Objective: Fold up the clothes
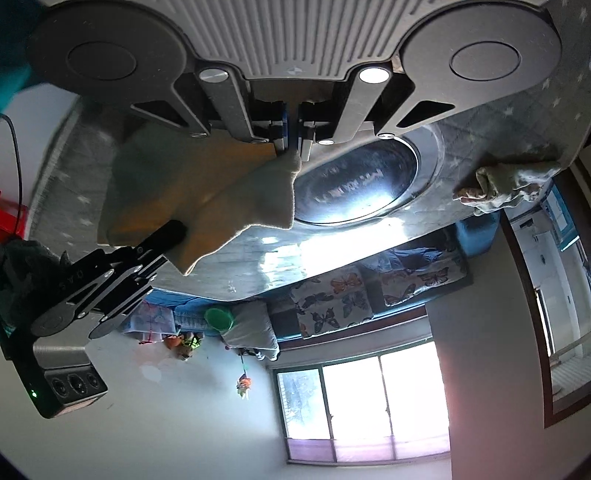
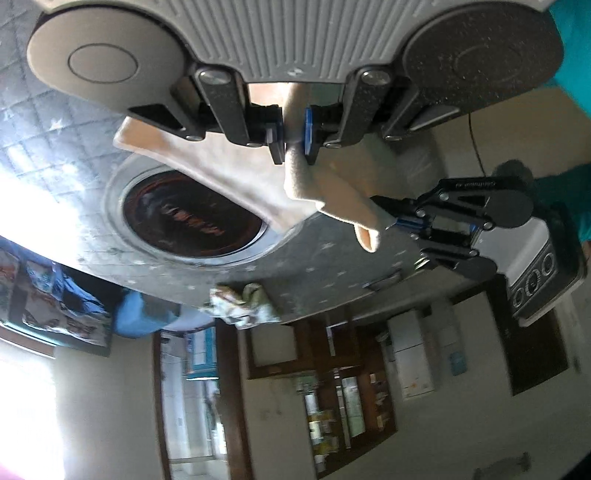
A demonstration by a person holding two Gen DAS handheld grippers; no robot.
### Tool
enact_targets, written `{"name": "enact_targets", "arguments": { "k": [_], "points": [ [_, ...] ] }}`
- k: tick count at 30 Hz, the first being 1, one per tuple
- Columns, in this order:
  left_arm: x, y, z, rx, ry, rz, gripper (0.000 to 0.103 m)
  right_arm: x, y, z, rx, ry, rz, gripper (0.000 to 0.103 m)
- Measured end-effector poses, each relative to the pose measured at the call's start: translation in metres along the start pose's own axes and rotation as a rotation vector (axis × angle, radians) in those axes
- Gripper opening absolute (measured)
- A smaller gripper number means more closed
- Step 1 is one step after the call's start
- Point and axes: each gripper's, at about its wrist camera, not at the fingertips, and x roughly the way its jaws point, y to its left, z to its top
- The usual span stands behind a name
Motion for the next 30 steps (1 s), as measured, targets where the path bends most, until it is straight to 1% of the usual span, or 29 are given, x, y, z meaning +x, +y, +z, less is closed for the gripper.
{"name": "enact_targets", "arguments": {
  "k": [5, 8, 11, 16, 20, 21, 23, 24, 25, 27, 28, 29, 30],
  "points": [
    [0.049, 0.022, 0.015, -0.022, 0.050, 0.009, 0.005, 0.035, -0.039, 0.019, 0.030, 0.014, -0.054, 0.009],
    [0.080, 0.033, 0.016, -0.058, 0.098, 0.012, 0.006, 0.060, -0.060, 0.021, 0.055, 0.039, -0.083, 0.009],
    [0.105, 0.039, 0.011, -0.074, 0.142, 0.023, 0.006, 0.087, -0.076, 0.016, 0.090, 0.069, -0.105, 0.009],
    [0.125, 0.044, 0.003, -0.108, 0.185, 0.035, 0.006, 0.116, -0.090, 0.002, 0.138, 0.093, -0.135, 0.009],
    [0.134, 0.047, -0.001, -0.133, 0.203, 0.047, 0.010, 0.128, -0.096, -0.007, 0.176, 0.094, -0.149, 0.010],
    [0.135, 0.048, -0.002, -0.142, 0.207, 0.048, 0.013, 0.130, -0.096, -0.009, 0.180, 0.094, -0.155, 0.010],
    [0.136, 0.049, -0.003, -0.155, 0.208, 0.055, 0.016, 0.132, -0.098, -0.010, 0.196, 0.089, -0.165, 0.013],
    [0.136, 0.049, -0.004, -0.158, 0.208, 0.060, 0.019, 0.133, -0.098, -0.010, 0.202, 0.085, -0.174, 0.014],
    [0.135, 0.050, -0.005, -0.161, 0.208, 0.068, 0.022, 0.133, -0.099, -0.010, 0.208, 0.081, -0.184, 0.018],
    [0.133, 0.051, -0.005, -0.173, 0.206, 0.085, 0.036, 0.133, -0.101, -0.011, 0.207, 0.071, -0.214, 0.021],
    [0.132, 0.053, -0.005, -0.185, 0.204, 0.095, 0.039, 0.132, -0.102, -0.010, 0.213, 0.066, -0.227, 0.021],
    [0.130, 0.054, -0.004, -0.195, 0.201, 0.106, 0.044, 0.131, -0.104, -0.009, 0.221, 0.061, -0.240, 0.021],
    [0.128, 0.056, -0.004, -0.208, 0.196, 0.116, 0.053, 0.130, -0.105, -0.008, 0.226, 0.055, -0.249, 0.021]
  ]
}}
